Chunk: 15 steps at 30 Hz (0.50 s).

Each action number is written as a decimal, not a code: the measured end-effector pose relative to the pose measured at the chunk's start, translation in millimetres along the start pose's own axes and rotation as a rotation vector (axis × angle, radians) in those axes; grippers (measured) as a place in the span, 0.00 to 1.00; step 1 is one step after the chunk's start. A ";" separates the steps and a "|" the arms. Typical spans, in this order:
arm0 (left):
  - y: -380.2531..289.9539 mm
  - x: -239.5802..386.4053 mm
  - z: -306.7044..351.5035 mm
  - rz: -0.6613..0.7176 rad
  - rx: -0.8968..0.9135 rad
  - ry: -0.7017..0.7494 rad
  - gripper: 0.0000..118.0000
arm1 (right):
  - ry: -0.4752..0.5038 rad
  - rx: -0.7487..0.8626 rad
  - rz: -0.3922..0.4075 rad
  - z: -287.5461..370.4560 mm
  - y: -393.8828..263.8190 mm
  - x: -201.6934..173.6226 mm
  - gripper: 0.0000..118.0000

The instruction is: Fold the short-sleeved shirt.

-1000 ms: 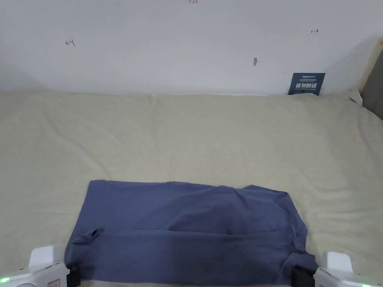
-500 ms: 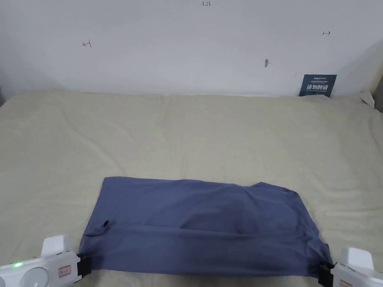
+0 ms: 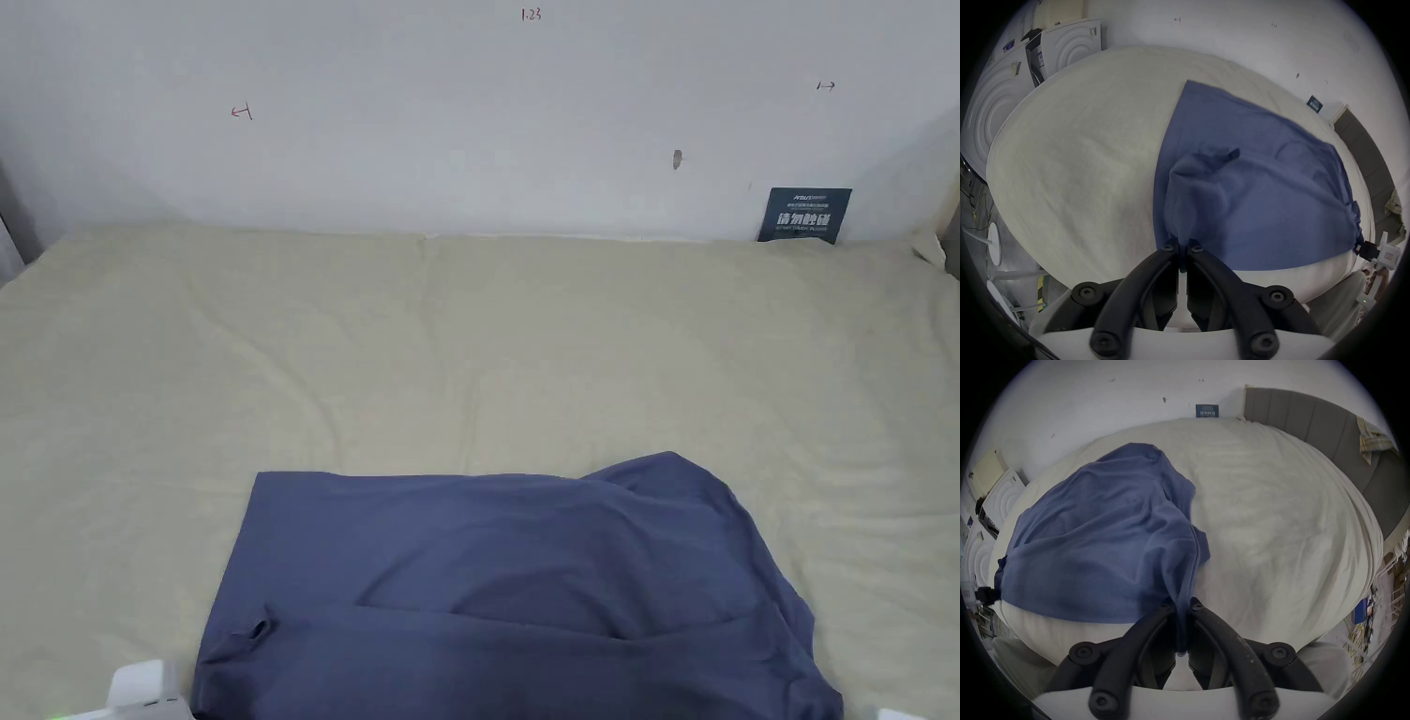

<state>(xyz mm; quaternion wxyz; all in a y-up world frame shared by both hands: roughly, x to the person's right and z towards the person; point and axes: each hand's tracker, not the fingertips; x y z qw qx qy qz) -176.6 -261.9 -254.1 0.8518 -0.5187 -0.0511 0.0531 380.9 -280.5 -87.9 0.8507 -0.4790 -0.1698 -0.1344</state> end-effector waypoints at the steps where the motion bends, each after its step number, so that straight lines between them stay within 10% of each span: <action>1: 0.4 2.7 1.7 0.002 0.014 0.004 0.09 | -0.006 0.019 -0.016 2.8 -0.2 -0.7 0.17; 5: 9.4 12.9 14.7 -0.006 0.024 0.033 0.35 | -0.038 0.063 0.000 25.5 13.5 -6.3 0.38; 8: 22.3 18.0 41.7 0.046 0.131 0.014 0.85 | -0.025 0.191 0.008 57.9 35.1 -11.1 0.78; 15: 63.2 60.2 144.7 0.033 0.518 -0.112 0.88 | 0.072 0.616 0.049 162.0 87.9 -42.3 0.83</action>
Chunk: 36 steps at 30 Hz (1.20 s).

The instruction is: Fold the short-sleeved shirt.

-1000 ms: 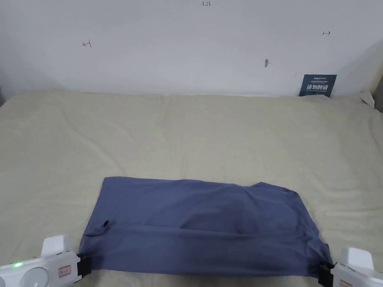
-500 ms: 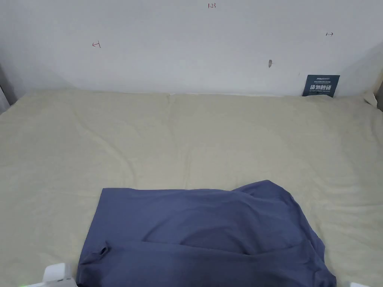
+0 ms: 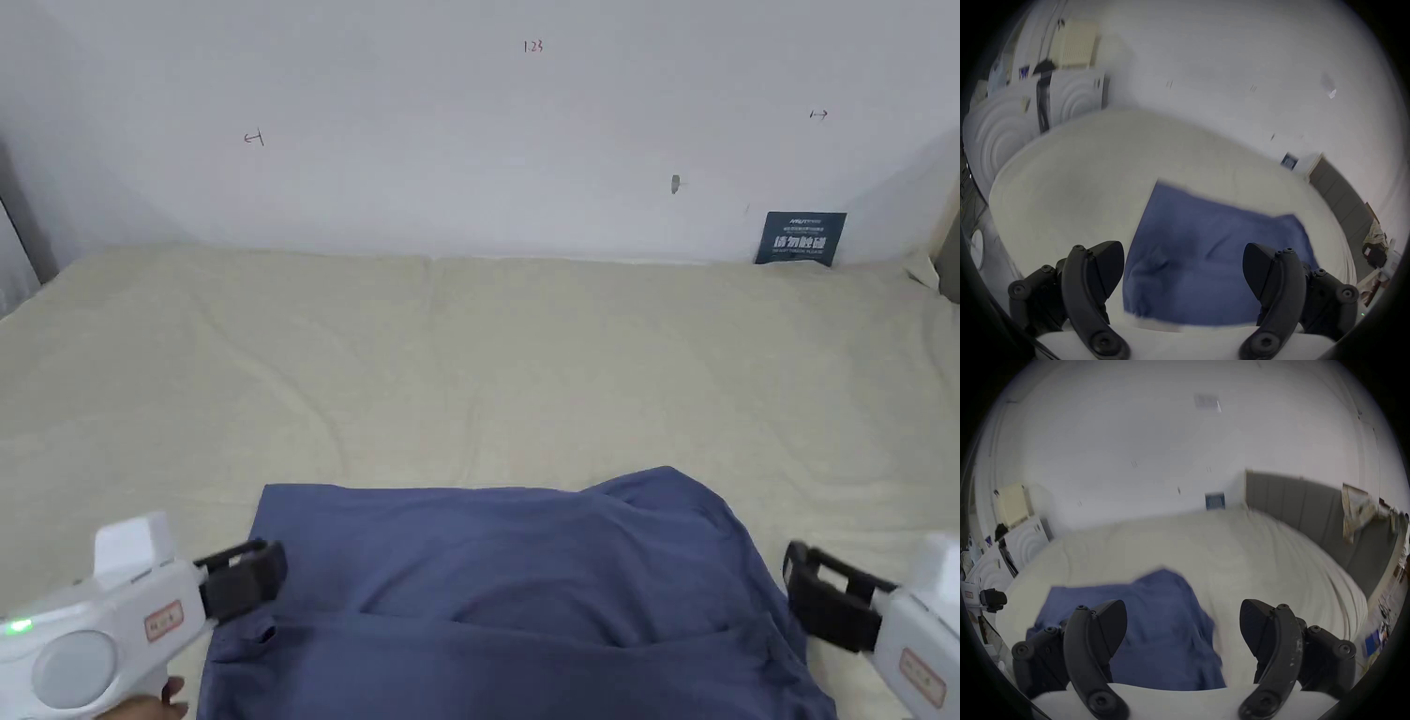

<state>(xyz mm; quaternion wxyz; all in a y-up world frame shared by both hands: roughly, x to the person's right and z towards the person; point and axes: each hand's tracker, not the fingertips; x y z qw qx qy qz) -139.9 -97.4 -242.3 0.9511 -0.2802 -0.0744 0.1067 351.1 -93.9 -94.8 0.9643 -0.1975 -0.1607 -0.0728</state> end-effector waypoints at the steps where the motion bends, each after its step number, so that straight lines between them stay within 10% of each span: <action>1: 7.6 8.9 8.2 -0.026 0.058 -0.007 0.88 | 0.003 0.044 0.012 6.1 11.0 -6.0 0.83; 8: 23.0 56.0 36.2 -0.221 0.352 -0.005 0.69 | 0.003 0.264 0.100 30.4 41.9 -46.2 0.73; 11: 23.0 65.3 37.9 -0.220 0.345 0.006 0.33 | -0.001 0.332 0.118 36.5 40.1 -56.7 0.18; 12: 21.2 65.6 38.4 -0.226 0.347 0.000 0.01 | -0.006 0.345 0.121 36.4 38.0 -58.2 0.03; 24: 27.3 44.3 -0.7 -0.182 0.171 -0.068 0.00 | 0.000 0.292 0.118 17.6 34.5 -54.5 0.01; 36: 73.7 -8.2 -183.8 -0.060 -0.230 -0.021 0.03 | -0.018 0.189 0.112 -45.0 34.2 -44.6 0.01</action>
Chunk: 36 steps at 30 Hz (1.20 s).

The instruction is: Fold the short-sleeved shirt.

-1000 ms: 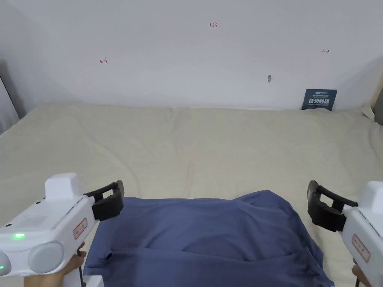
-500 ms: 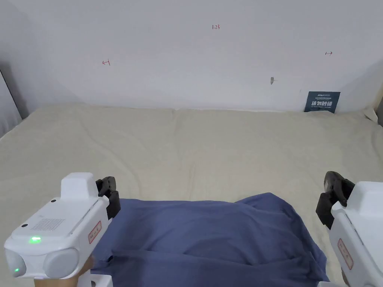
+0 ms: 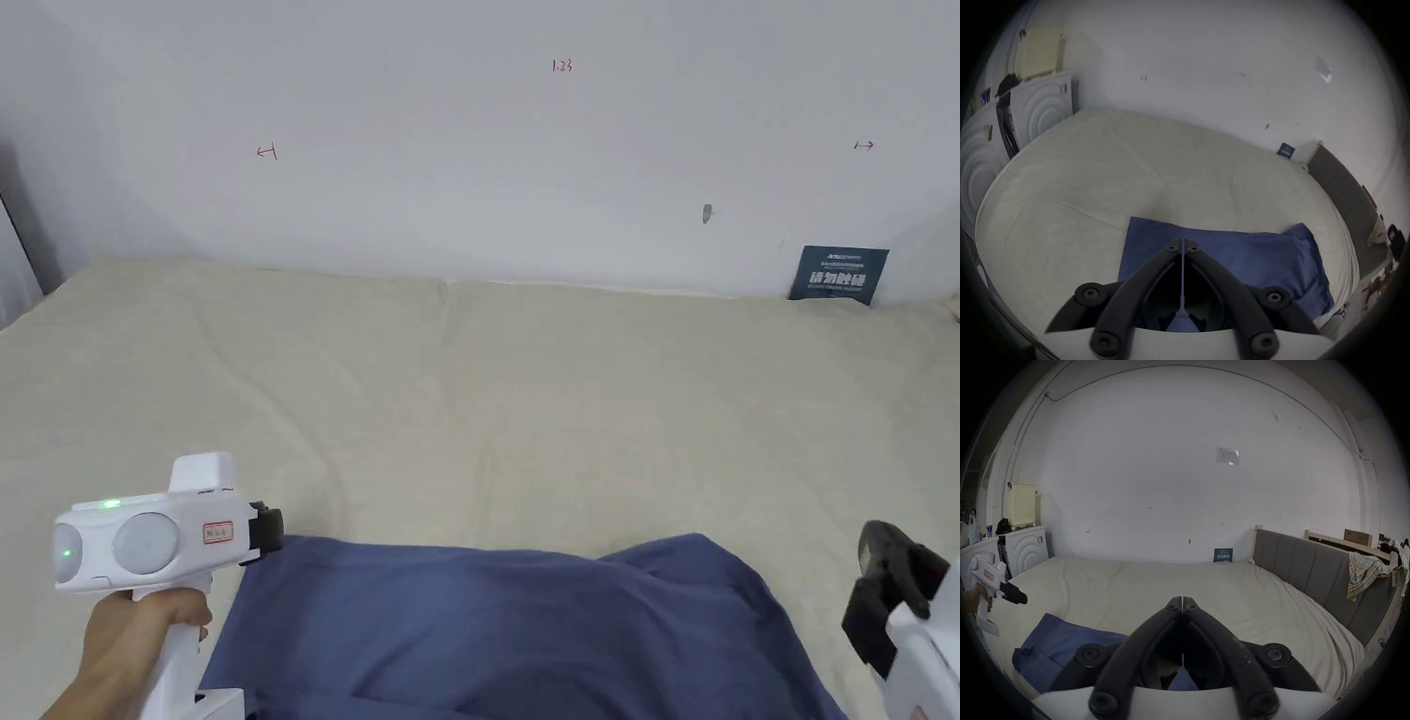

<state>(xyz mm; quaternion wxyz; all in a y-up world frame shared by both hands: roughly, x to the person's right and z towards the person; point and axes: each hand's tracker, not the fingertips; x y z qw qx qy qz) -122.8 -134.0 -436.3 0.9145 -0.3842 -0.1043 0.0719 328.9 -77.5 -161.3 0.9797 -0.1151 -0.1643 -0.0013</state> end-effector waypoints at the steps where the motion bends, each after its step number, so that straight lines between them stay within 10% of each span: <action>1: 4.2 -4.6 -15.6 0.011 -0.009 0.014 0.10 | 0.000 -0.007 -0.007 -6.8 -2.7 1.4 0.01; 4: 13.9 -17.2 -62.6 0.016 -0.065 0.054 0.72 | -0.020 -0.054 -0.002 -28.4 -11.0 4.1 0.01; 6: 17.8 -24.2 -90.9 0.029 -0.126 0.104 0.93 | -0.031 -0.079 -0.005 -42.5 -17.9 6.3 0.01; 14: 4.6 -38.0 -157.7 0.030 -0.222 0.190 0.68 | -0.054 -0.174 -0.027 -77.7 -46.5 7.1 0.01; 16: -5.3 -30.1 -163.0 0.033 -0.228 0.190 0.21 | -0.056 -0.199 -0.030 -81.9 -53.1 6.1 0.01; 19: -15.2 -19.0 -160.2 -0.008 -0.174 0.203 0.04 | -0.048 -0.226 -0.036 -87.2 -58.1 7.2 0.01; 26: -8.3 -19.0 -129.5 0.027 -0.089 0.140 0.02 | -0.035 -0.297 -0.036 -121.9 -55.0 21.2 0.04; 31: -0.2 -10.0 -78.8 0.022 -0.015 0.064 0.02 | 0.022 -0.456 -0.013 -191.7 -59.9 30.4 0.89; 36: 7.6 -4.8 -51.8 0.019 0.015 0.018 0.02 | 0.032 -0.641 0.060 -272.5 -85.4 26.4 0.92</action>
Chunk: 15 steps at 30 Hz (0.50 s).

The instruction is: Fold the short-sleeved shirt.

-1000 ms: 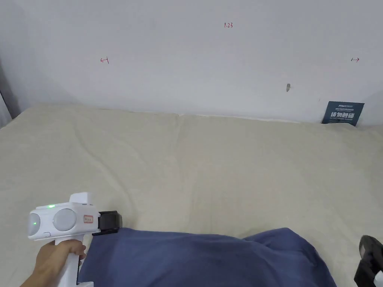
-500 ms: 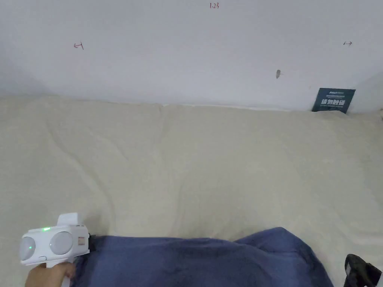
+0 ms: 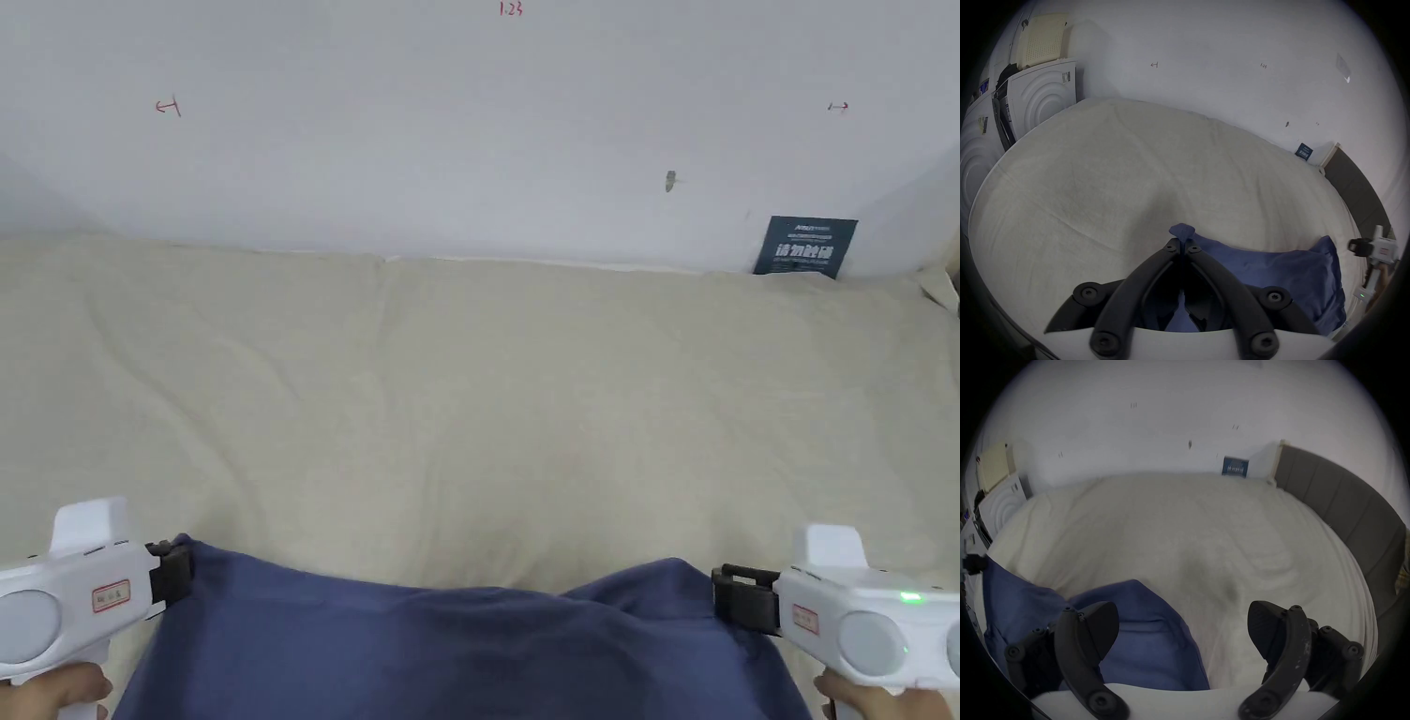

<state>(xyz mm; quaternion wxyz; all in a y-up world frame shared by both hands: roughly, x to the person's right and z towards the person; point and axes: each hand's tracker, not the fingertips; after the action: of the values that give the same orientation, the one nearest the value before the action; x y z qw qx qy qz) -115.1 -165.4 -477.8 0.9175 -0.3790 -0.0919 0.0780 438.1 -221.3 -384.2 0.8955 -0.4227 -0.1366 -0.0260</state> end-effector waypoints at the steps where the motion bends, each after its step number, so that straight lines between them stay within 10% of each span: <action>1: 0.4 1.1 2.8 -0.005 0.002 -0.006 0.02 | 0.013 -0.043 0.012 -16.5 2.7 -1.0 0.89; 4: 1.1 4.0 6.7 -0.019 0.001 -0.017 0.02 | 0.054 -0.173 0.023 -56.8 1.7 -4.0 0.60; 9: -3.7 -1.1 8.8 -0.016 -0.019 -0.025 0.02 | 0.045 -0.138 -0.013 -57.2 -6.4 -4.9 0.49; 12: -6.6 -7.1 8.9 -0.006 -0.024 -0.018 0.02 | 0.048 -0.082 0.033 -37.8 -8.4 -7.8 0.04; 15: -9.2 -10.8 17.5 0.022 -0.014 -0.011 0.02 | 0.057 -0.017 0.034 -10.3 -10.7 -6.0 0.03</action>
<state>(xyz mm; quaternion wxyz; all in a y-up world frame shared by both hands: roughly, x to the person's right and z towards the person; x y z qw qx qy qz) -128.9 -162.2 -460.2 0.9134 -0.3859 -0.0936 0.0894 432.8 -236.4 -384.0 0.8957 -0.4319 -0.1036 -0.0239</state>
